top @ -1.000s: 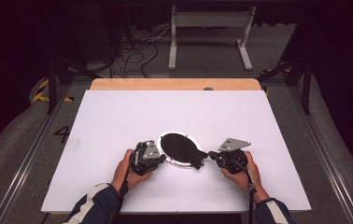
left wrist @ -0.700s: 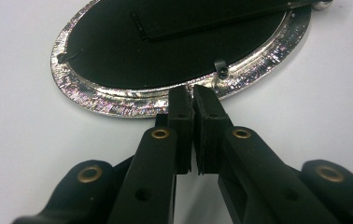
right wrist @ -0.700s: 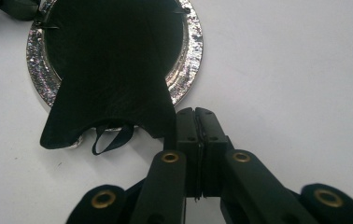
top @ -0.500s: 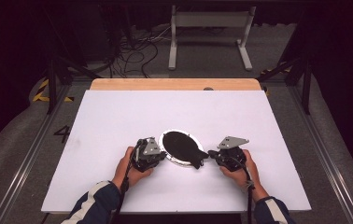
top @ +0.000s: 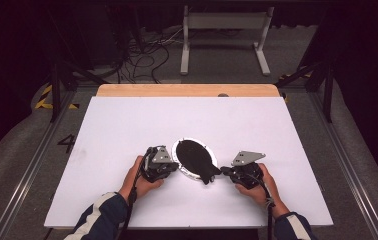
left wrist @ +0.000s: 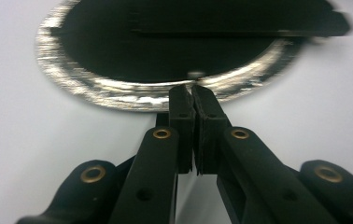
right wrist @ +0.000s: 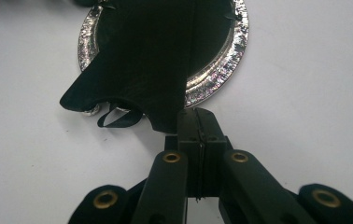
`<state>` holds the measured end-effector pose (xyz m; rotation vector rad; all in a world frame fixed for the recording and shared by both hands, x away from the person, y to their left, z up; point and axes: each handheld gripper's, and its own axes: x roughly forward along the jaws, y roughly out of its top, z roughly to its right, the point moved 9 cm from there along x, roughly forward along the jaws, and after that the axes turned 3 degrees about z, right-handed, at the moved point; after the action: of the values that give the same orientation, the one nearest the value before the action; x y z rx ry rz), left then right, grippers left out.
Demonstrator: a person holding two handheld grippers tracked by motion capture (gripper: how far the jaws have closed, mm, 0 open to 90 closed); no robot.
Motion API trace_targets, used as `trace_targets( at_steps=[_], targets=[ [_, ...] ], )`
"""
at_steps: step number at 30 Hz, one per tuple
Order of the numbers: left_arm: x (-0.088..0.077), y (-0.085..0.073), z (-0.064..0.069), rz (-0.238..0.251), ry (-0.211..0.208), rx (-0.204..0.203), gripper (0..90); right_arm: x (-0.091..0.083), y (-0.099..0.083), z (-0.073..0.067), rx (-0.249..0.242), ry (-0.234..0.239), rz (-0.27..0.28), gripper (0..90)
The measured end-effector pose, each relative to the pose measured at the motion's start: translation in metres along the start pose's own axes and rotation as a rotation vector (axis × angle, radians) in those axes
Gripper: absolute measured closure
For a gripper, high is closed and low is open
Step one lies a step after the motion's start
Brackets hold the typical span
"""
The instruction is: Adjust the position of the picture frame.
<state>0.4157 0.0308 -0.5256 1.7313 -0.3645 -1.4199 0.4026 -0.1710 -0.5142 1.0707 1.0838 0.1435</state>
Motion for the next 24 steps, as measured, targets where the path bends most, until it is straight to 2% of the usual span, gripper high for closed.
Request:
trace_targets(
  at_steps=[3, 5, 8, 10, 12, 15, 21, 24],
  targets=[
    [0.002, 0.002, 0.013, -0.020, -0.027, 0.048, 86.5, 0.001, -0.001, -0.002, -0.006, -0.001, -0.007, 90.0],
    [0.003, 0.003, 0.014, -0.017, -0.018, 0.050, 86.3, 0.002, -0.003, -0.002, -0.006, -0.005, -0.021, 90.0],
    [0.003, 0.003, 0.013, -0.003, -0.023, 0.028, 86.4, 0.002, -0.003, -0.002, 0.008, 0.006, -0.016, 90.0],
    [0.004, 0.003, 0.012, -0.004, -0.014, 0.038, 87.3, 0.002, -0.003, -0.002, 0.006, 0.006, -0.017, 90.0],
    [0.006, 0.005, 0.012, -0.007, 0.031, 0.060, 87.1, 0.002, -0.003, -0.003, 0.006, 0.005, -0.019, 90.0],
    [0.010, 0.008, 0.008, -0.001, 0.065, 0.073, 86.7, 0.002, -0.002, -0.005, 0.001, -0.007, -0.025, 90.0],
    [0.014, 0.012, 0.001, 0.007, 0.088, 0.075, 86.0, 0.002, 0.000, -0.008, -0.001, -0.019, -0.021, 90.0],
    [0.016, 0.014, -0.001, -0.002, 0.082, 0.071, 86.6, 0.002, 0.001, -0.010, -0.001, -0.024, -0.016, 90.0]
  ],
)
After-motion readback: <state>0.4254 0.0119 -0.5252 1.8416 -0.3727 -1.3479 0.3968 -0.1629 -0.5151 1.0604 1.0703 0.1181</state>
